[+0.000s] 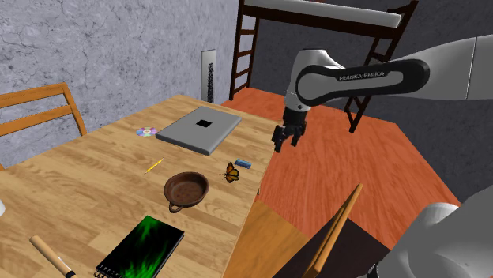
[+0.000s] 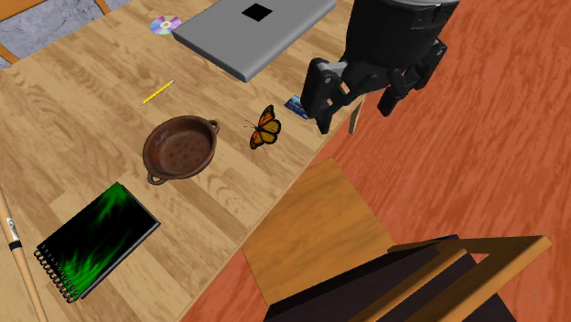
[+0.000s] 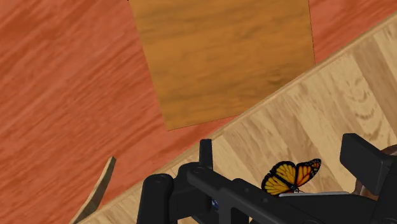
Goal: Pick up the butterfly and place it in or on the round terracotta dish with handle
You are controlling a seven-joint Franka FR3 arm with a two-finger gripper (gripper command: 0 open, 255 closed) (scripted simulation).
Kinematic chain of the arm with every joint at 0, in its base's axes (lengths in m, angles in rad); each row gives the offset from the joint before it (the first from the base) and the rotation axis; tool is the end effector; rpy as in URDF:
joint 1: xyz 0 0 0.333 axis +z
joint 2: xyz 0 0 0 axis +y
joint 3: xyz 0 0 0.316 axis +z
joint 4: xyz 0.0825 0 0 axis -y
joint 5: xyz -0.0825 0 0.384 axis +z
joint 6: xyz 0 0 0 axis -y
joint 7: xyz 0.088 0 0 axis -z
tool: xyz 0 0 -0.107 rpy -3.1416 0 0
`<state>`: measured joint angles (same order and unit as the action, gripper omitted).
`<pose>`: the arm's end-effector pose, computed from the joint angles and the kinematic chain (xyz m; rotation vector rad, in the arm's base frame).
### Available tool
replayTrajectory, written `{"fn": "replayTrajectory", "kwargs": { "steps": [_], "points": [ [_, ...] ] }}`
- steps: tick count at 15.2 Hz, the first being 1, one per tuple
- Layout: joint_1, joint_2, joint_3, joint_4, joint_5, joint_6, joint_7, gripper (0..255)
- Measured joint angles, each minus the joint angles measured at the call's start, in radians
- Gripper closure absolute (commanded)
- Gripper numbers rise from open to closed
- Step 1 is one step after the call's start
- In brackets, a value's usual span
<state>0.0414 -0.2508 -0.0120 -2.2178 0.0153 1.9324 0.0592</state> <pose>0.4716 0.0147 0.4775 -3.1250 0.0547 0.0553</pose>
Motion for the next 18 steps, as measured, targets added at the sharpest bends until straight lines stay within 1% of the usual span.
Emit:
{"fn": "replayTrajectory", "kwargs": {
  "steps": [10, 13, 18],
  "points": [
    [0.017, 0.403, 0.019, 0.251, 0.072, 0.066, 0.094, 0],
    [0.022, 0.523, 0.025, 0.351, 0.093, 0.062, 0.122, 0],
    [0.028, 0.749, 0.033, 0.563, 0.126, 0.036, 0.166, 0]
  ]
}}
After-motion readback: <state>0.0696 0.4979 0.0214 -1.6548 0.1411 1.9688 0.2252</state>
